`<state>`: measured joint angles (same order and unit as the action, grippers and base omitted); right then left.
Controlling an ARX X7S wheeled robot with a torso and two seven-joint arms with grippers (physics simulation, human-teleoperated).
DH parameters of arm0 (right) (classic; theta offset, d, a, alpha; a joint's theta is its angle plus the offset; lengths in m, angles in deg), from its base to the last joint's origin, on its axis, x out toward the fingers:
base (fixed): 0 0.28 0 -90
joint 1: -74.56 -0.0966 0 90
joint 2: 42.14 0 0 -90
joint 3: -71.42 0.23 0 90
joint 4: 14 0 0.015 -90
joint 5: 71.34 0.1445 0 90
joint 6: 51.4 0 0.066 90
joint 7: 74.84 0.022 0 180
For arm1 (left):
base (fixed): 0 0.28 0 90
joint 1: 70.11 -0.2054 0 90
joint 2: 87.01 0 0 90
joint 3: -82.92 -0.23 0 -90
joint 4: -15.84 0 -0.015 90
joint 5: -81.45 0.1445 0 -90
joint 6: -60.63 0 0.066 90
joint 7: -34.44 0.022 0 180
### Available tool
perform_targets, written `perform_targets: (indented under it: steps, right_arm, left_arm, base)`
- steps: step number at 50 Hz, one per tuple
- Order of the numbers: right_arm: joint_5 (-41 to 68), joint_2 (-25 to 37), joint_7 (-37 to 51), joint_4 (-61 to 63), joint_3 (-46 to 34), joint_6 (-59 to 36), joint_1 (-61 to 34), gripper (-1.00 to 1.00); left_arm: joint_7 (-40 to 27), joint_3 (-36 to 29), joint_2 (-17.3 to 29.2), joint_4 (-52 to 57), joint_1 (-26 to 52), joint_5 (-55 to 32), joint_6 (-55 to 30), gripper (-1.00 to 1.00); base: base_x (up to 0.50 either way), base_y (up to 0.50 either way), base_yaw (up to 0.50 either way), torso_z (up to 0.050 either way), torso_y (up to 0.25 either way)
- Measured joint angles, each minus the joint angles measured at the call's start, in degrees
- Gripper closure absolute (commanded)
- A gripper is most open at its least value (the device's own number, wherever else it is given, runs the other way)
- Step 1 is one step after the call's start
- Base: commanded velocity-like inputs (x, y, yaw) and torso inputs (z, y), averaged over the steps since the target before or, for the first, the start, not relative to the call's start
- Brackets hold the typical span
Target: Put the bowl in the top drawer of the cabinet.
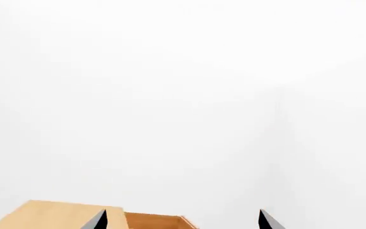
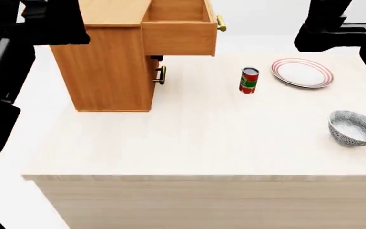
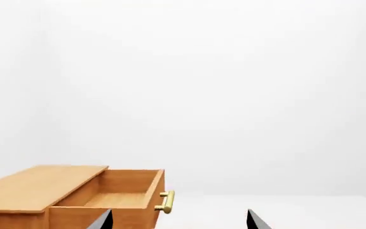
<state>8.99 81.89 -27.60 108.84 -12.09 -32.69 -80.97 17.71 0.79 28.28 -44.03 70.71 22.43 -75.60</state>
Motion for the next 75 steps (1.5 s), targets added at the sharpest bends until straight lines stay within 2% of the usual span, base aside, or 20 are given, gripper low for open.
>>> perform_targets:
  steps: [5, 10, 22, 33, 47, 61, 75]
  right_arm:
    - [7.28, 2.59, 2.31, -0.03, -0.49, -5.67, -8.34, -1.00]
    - [9.72, 4.20, 1.66, -0.44, -1.35, -9.27, -13.82, -1.00]
    - [7.20, 6.68, -4.17, -2.48, -4.46, -12.41, -21.69, -1.00]
    - [2.17, 8.07, -10.04, -4.74, -8.65, -12.04, -26.63, -1.00]
    - [-7.78, 9.27, -19.87, -8.70, -15.57, -6.95, -29.37, -1.00]
    - [-26.42, 7.49, -38.55, -27.97, -28.06, 8.56, -34.09, -1.00]
    - [-35.33, 5.38, -47.68, -40.65, -34.98, 14.43, -39.44, -1.00]
  left_arm:
    - [-1.21, 0.79, 1.57, 0.43, 5.58, -3.93, -2.91, -1.00]
    - [-2.61, 1.33, 2.81, 0.51, 9.97, -7.58, -5.41, -1.00]
    - [-5.12, 1.68, 5.07, 0.33, 17.27, -14.13, -9.58, -1.00]
    - [-5.81, 1.33, 6.14, 0.10, 20.87, -16.83, -11.15, -1.00]
    - [-4.43, -0.12, 6.13, -1.03, 23.05, -15.82, -10.69, -1.00]
    - [3.21, -4.31, 4.30, -5.02, 22.51, -6.95, -5.08, -1.00]
    - [4.57, -7.71, 4.32, -8.48, 25.85, -2.61, -4.93, -1.00]
  base:
    - [0.21, 0.00, 0.00, 0.000, 0.000]
    - [0.22, 0.00, 0.00, 0.000, 0.000]
    - [0.28, 0.00, 0.00, 0.000, 0.000]
    - [0.36, 0.00, 0.00, 0.000, 0.000]
    - [0.39, 0.00, 0.00, 0.000, 0.000]
    - [0.41, 0.00, 0.00, 0.000, 0.001]
    - [0.41, 0.00, 0.00, 0.000, 0.001]
